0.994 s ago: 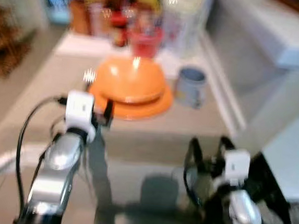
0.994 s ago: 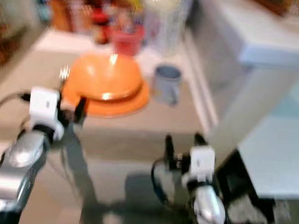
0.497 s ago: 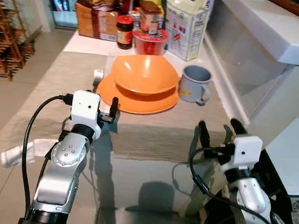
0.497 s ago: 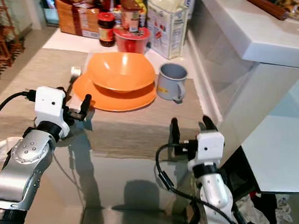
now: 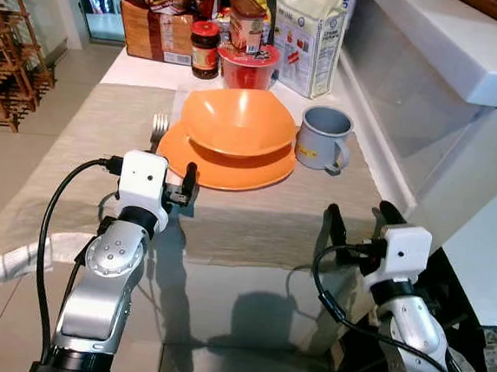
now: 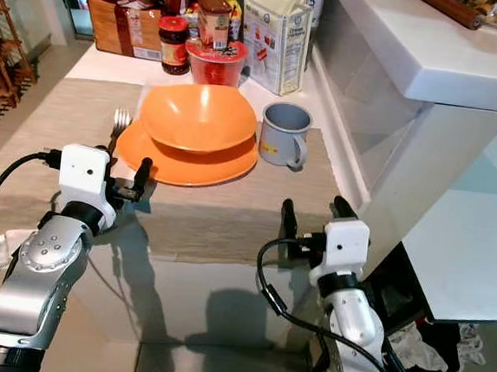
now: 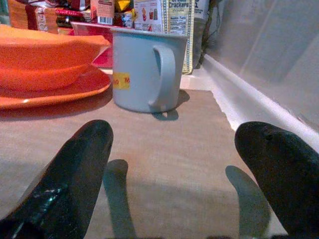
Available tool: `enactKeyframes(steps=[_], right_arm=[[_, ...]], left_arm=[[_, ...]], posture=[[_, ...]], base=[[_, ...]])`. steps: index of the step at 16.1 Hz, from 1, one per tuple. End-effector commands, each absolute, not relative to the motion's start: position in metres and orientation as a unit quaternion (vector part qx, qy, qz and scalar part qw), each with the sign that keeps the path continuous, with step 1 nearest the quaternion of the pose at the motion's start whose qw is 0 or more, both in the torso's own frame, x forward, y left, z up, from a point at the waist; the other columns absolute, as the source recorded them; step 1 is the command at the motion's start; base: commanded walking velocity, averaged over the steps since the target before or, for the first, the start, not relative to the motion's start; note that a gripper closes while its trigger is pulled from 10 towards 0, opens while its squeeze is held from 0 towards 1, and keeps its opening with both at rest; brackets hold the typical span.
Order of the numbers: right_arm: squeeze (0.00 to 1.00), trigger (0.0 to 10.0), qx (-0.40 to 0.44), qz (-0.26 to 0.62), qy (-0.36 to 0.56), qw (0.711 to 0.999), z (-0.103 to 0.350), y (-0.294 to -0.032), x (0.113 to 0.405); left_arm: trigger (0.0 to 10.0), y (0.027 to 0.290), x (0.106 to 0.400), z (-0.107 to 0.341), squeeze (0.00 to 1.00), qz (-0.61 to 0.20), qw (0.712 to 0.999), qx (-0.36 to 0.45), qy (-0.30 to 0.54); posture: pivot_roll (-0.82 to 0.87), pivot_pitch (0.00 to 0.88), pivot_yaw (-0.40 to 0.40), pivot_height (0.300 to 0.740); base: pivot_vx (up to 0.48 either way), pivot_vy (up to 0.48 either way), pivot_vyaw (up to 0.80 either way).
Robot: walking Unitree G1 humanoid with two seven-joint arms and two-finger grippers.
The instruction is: Setting the table
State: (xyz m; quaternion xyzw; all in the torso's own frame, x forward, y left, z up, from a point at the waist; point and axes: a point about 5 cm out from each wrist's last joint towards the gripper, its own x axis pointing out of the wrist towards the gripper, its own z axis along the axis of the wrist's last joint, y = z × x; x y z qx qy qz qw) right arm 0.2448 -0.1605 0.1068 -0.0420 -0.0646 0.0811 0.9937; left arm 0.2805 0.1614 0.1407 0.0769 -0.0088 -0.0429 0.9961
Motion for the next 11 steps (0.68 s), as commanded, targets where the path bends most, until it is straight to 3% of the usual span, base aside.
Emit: enactKeyframes(steps=[1, 11], right_arm=[[0.00, 10.0, -0.038, 0.071, -0.062, 0.995, 0.108, -0.163, 0.250], [0.00, 10.0, -0.049, 0.060, -0.080, 0.994, 0.116, -0.169, 0.280]], left_arm=[[10.0, 0.161, 0.283, 0.150, 0.00, -0.041, 0.996, 0.081, -0.023], [10.0, 0.166, 0.280, 0.152, 0.00, -0.037, 0.995, 0.088, -0.023]], posture=[[-0.04, 0.000, -0.019, 0.740], [0.00, 0.000, -0.021, 0.740]], base=[[0.000, 0.000, 0.00], [0.000, 0.000, 0.00]])
